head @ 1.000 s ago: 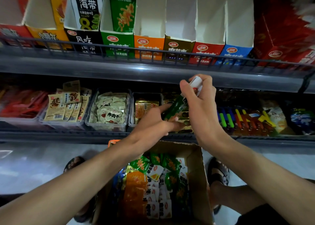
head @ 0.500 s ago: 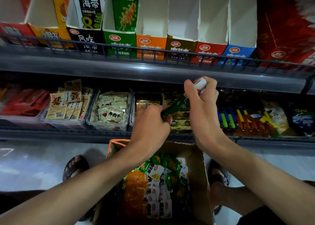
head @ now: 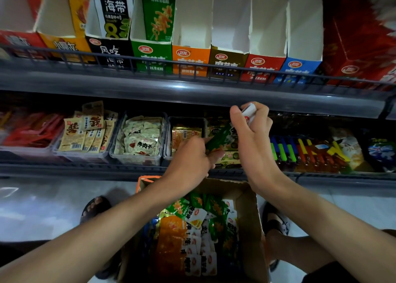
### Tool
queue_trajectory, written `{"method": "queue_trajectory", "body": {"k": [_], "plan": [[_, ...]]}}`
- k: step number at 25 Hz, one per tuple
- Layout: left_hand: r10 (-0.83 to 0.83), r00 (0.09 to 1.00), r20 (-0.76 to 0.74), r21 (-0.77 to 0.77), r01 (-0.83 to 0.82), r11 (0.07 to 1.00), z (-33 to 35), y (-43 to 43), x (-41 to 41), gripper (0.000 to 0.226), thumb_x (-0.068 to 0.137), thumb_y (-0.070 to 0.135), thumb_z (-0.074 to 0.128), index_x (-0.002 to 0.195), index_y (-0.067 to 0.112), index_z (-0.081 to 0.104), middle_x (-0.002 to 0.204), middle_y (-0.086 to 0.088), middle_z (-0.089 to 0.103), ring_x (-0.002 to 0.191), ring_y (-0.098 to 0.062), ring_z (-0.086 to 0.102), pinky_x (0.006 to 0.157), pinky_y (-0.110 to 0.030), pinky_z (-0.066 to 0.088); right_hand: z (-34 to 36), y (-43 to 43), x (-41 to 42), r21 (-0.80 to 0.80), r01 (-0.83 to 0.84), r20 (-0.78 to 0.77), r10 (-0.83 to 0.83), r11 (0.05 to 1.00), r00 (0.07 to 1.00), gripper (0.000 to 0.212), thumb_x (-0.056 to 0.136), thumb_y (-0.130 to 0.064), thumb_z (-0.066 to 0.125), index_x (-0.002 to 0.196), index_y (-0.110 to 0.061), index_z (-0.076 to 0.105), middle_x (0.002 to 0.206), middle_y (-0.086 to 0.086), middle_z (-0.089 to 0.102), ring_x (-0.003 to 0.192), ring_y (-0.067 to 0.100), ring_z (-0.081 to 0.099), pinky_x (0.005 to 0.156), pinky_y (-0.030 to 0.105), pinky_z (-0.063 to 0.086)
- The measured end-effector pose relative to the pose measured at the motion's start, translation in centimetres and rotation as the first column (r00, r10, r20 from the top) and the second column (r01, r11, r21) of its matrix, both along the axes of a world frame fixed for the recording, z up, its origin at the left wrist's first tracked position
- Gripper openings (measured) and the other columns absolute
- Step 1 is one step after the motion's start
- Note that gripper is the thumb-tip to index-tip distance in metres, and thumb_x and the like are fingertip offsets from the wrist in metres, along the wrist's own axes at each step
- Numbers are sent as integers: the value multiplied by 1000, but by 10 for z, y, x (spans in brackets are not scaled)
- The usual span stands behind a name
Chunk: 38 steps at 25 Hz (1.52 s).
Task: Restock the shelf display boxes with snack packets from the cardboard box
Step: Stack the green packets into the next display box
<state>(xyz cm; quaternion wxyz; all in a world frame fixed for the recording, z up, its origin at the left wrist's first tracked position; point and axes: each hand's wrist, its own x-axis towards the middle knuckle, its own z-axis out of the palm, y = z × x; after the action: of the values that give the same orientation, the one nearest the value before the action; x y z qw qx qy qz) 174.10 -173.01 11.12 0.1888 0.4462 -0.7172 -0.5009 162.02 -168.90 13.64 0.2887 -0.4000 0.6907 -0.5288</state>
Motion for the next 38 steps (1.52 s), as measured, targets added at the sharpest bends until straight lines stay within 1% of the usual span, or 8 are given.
{"method": "queue_trajectory", "body": {"k": [3, 7, 12, 16, 19, 26, 30, 38], "plan": [[-13, 1000, -20, 64, 14, 998, 2, 0, 1, 28, 93, 27, 63, 114, 8, 64, 88, -11, 71, 81, -21, 69, 71, -44, 59, -1, 1, -1, -2, -34, -46, 34, 999, 998, 35, 100, -41, 49, 127, -24, 36, 117, -2, 33, 85, -21, 40, 66, -1, 38], [-35, 987, -154, 259, 75, 963, 12, -4, 5, 20, 94, 20, 61, 110, 8, 64, 94, -10, 72, 83, -27, 71, 72, -45, 60, 9, -2, -11, -12, -127, 86, 127, 992, 988, 46, 96, -37, 57, 135, -27, 34, 127, 4, 39, 108, 8, 52, 77, 14, 48], [-78, 932, -355, 518, 265, 813, 33, -23, 23, 27, 93, 19, 61, 115, 4, 62, 101, -18, 72, 88, -32, 70, 72, -41, 61, 26, -6, -42, -77, -280, 323, 290, 957, 901, 43, 84, -8, 68, 125, -7, 57, 112, 11, 72, 103, 22, 69, 87, 33, 58], [-158, 913, -376, 557, 359, 749, 37, -25, 30, 31, 94, 20, 58, 119, 1, 58, 107, -21, 70, 93, -35, 70, 71, -40, 61, 24, -4, -45, -53, -261, 449, 256, 964, 856, 39, 75, -8, 69, 114, -1, 65, 102, 11, 75, 91, 18, 72, 74, 25, 58], [-144, 913, -383, 560, 353, 750, 40, -27, 31, 32, 93, 19, 59, 119, -1, 58, 106, -23, 70, 93, -37, 69, 70, -41, 61, 26, -6, -42, -60, -249, 517, 243, 967, 821, 43, 74, -10, 69, 115, 0, 65, 106, 13, 74, 92, 20, 71, 78, 27, 59], [-125, 904, -408, 497, 335, 801, 65, -48, 42, 35, 89, 20, 63, 116, -3, 60, 104, -23, 71, 90, -34, 70, 68, -38, 62, 60, -28, -26, -130, -266, 410, 296, 955, 863, 37, 73, -12, 72, 110, -6, 67, 103, 11, 75, 93, 19, 73, 80, 29, 60], [-126, 884, -451, 417, 333, 846, 90, -67, 55, 33, 90, 19, 61, 115, -2, 61, 105, -24, 70, 90, -35, 70, 70, -41, 61, 91, -52, -10, -237, -255, 249, 312, 938, 917, 33, 78, -2, 72, 109, 4, 66, 99, 15, 75, 85, 20, 72, 74, 30, 60], [-53, 864, -501, 317, 239, 918, 119, -95, 79, 29, 92, 17, 60, 113, -3, 61, 100, -25, 71, 91, -38, 70, 73, -46, 60, 140, -101, 18, -193, -461, -27, 465, 866, 885, 41, 70, 6, 79, 99, -10, 56, 91, 10, 73, 81, 21, 70, 65, 33, 60]]}}
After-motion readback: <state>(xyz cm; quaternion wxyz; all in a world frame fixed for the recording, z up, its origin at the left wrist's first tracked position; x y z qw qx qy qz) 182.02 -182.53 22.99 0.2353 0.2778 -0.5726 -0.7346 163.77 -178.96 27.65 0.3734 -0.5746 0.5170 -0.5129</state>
